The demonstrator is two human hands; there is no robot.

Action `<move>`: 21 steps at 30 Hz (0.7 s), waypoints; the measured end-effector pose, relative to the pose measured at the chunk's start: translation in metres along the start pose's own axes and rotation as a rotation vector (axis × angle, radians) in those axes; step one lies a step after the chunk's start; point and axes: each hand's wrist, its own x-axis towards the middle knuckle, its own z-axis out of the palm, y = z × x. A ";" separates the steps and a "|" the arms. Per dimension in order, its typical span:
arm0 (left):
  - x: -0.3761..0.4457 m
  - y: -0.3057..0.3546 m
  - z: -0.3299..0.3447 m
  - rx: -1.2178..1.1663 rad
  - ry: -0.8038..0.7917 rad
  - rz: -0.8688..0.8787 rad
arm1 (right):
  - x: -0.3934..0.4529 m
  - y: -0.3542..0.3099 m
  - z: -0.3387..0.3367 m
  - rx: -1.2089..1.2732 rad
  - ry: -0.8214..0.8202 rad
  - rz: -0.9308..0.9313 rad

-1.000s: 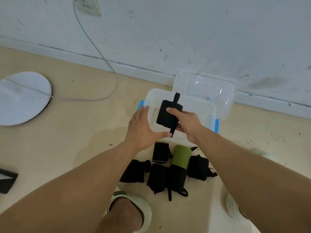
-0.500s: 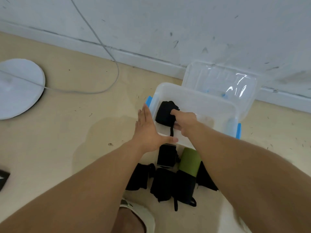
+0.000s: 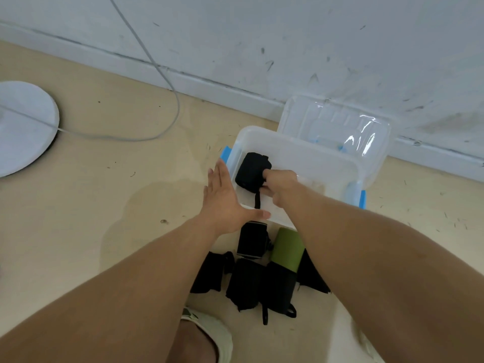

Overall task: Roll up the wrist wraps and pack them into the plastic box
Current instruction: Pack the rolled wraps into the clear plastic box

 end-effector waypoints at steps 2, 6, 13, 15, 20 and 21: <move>0.001 0.000 0.000 0.000 0.008 0.006 | 0.007 0.001 0.002 -0.051 -0.031 -0.033; 0.001 0.000 0.000 0.018 0.016 0.005 | 0.002 0.000 -0.005 -0.134 -0.100 -0.071; -0.027 -0.009 0.017 -0.119 0.163 -0.021 | -0.074 -0.012 -0.030 -0.331 0.149 -0.492; -0.048 -0.019 0.034 -0.185 0.229 -0.064 | -0.106 0.004 -0.043 -0.261 0.236 -0.696; -0.094 -0.043 0.081 -0.015 0.254 -0.212 | -0.155 0.096 -0.089 -0.381 0.171 -0.679; -0.099 -0.043 0.086 0.059 0.229 -0.161 | -0.154 0.114 -0.098 -0.403 0.208 -0.622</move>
